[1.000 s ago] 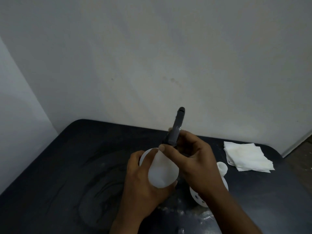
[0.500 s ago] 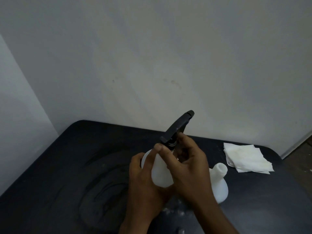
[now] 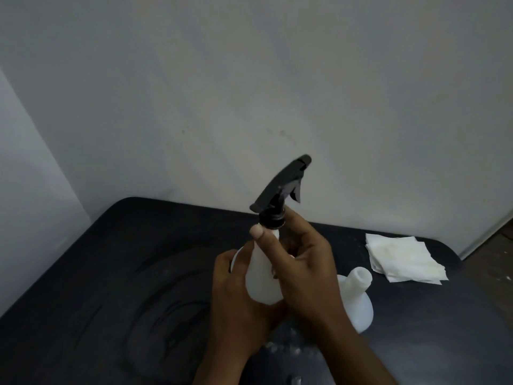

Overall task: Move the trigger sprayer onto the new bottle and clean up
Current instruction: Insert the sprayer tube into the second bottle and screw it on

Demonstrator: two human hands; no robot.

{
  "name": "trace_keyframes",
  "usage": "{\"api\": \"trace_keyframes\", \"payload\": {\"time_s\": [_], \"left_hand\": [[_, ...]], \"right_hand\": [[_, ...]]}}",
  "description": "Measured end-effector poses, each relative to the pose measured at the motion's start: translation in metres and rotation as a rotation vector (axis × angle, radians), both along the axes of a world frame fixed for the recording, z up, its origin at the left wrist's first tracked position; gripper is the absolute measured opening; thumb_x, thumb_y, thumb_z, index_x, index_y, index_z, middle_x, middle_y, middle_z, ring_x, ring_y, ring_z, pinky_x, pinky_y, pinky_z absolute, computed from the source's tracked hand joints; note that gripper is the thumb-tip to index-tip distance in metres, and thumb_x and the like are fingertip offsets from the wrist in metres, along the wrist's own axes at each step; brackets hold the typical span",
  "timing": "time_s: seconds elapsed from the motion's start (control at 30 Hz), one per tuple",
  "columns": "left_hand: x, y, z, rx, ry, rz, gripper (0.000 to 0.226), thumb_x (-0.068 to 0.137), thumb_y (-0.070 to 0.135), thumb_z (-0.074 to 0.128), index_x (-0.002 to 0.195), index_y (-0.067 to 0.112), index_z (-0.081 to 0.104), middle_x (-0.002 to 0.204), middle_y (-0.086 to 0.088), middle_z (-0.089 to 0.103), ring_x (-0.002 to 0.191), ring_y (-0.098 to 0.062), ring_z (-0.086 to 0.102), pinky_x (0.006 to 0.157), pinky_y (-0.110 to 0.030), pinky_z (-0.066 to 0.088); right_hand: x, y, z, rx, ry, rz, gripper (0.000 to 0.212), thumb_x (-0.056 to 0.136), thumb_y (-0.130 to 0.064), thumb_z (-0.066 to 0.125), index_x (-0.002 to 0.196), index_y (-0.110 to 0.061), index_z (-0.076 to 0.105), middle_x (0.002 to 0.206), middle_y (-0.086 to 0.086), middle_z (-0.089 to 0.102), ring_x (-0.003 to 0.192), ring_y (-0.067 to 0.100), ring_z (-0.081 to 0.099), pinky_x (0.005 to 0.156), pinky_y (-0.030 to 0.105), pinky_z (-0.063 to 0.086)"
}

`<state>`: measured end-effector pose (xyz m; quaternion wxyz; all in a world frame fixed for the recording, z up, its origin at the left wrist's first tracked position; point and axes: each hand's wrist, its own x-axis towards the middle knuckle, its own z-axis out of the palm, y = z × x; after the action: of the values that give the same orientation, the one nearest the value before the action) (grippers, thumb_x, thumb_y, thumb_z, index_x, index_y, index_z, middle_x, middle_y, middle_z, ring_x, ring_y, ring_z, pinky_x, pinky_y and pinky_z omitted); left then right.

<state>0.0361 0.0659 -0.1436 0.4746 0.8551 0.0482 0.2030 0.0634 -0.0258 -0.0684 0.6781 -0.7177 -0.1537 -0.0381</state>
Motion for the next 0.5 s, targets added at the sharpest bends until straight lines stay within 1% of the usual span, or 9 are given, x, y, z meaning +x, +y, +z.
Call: {"api": "trace_keyframes", "payload": {"time_s": [0.03,0.07,0.1,0.17,0.23,0.3,0.4,0.43,0.5], "left_hand": [[-0.001,0.001,0.001,-0.005,-0.012,-0.001,0.08,0.052,0.054,0.076,0.126,0.04,0.05,0.115,0.014,0.045,0.101,0.036,0.031,0.07,0.013,0.031],[-0.001,0.002,0.003,-0.015,-0.029,-0.001,0.079,0.051,0.054,0.076,0.124,0.048,0.047,0.112,0.019,0.043,0.1,0.035,0.033,0.069,0.013,0.032],[-0.002,0.002,0.004,-0.022,-0.044,-0.004,0.079,0.049,0.054,0.076,0.12,0.06,0.041,0.109,0.023,0.041,0.1,0.035,0.035,0.068,0.012,0.033],[-0.003,0.0,0.007,-0.04,-0.041,-0.008,0.081,0.046,0.054,0.078,0.108,0.077,0.031,0.108,0.028,0.038,0.098,0.036,0.035,0.067,0.013,0.033],[-0.003,-0.003,0.007,-0.048,-0.02,-0.016,0.082,0.044,0.056,0.077,0.101,0.084,0.026,0.108,0.03,0.037,0.098,0.037,0.034,0.067,0.013,0.032],[-0.003,-0.004,0.006,-0.019,-0.026,-0.017,0.081,0.044,0.056,0.077,0.104,0.08,0.027,0.108,0.03,0.035,0.099,0.036,0.033,0.068,0.013,0.031],[-0.003,-0.004,0.004,0.052,-0.032,-0.01,0.084,0.045,0.059,0.075,0.119,0.059,0.034,0.107,0.033,0.032,0.102,0.034,0.03,0.071,0.013,0.032],[-0.003,-0.004,0.003,0.054,-0.028,-0.011,0.086,0.046,0.059,0.075,0.122,0.053,0.035,0.107,0.032,0.033,0.102,0.031,0.033,0.073,0.013,0.031],[-0.004,-0.003,0.002,0.043,-0.024,-0.013,0.088,0.048,0.058,0.075,0.127,0.046,0.04,0.108,0.031,0.034,0.101,0.024,0.038,0.075,0.012,0.031]], "right_hand": [[0.0,-0.003,0.001,-0.009,-0.021,0.035,0.043,0.077,-0.046,0.067,0.116,-0.029,0.068,0.077,-0.002,0.058,0.061,0.014,0.052,0.057,0.03,0.047],[0.001,-0.005,0.002,-0.017,-0.035,0.054,0.036,0.079,-0.043,0.066,0.112,-0.03,0.07,0.073,0.0,0.055,0.06,0.018,0.052,0.058,0.035,0.047],[0.002,-0.007,0.001,-0.021,-0.034,0.054,0.031,0.079,-0.04,0.067,0.109,-0.029,0.071,0.071,-0.002,0.055,0.058,0.018,0.051,0.057,0.036,0.047],[0.005,-0.009,0.001,-0.004,0.008,0.026,0.027,0.076,-0.031,0.077,0.102,-0.024,0.073,0.067,-0.009,0.06,0.052,0.009,0.051,0.052,0.028,0.046],[0.006,-0.011,-0.001,0.022,0.052,0.01,0.024,0.074,-0.023,0.081,0.097,-0.019,0.073,0.061,-0.007,0.066,0.048,0.007,0.052,0.048,0.023,0.046],[0.005,-0.012,-0.002,0.04,0.045,0.02,0.023,0.077,-0.021,0.08,0.098,-0.018,0.07,0.061,-0.006,0.068,0.047,0.006,0.056,0.047,0.018,0.048],[0.003,-0.013,-0.003,0.068,0.002,0.027,0.03,0.083,-0.019,0.075,0.11,-0.027,0.066,0.09,-0.007,0.074,0.05,0.009,0.063,0.047,0.018,0.05],[0.003,-0.013,-0.004,0.068,-0.013,0.036,0.033,0.084,-0.018,0.074,0.113,-0.03,0.064,0.096,-0.008,0.073,0.051,0.01,0.064,0.046,0.018,0.05],[0.003,-0.013,-0.003,0.074,-0.012,0.055,0.04,0.085,-0.017,0.074,0.119,-0.034,0.06,0.101,-0.006,0.073,0.051,0.009,0.064,0.046,0.019,0.051]]}}
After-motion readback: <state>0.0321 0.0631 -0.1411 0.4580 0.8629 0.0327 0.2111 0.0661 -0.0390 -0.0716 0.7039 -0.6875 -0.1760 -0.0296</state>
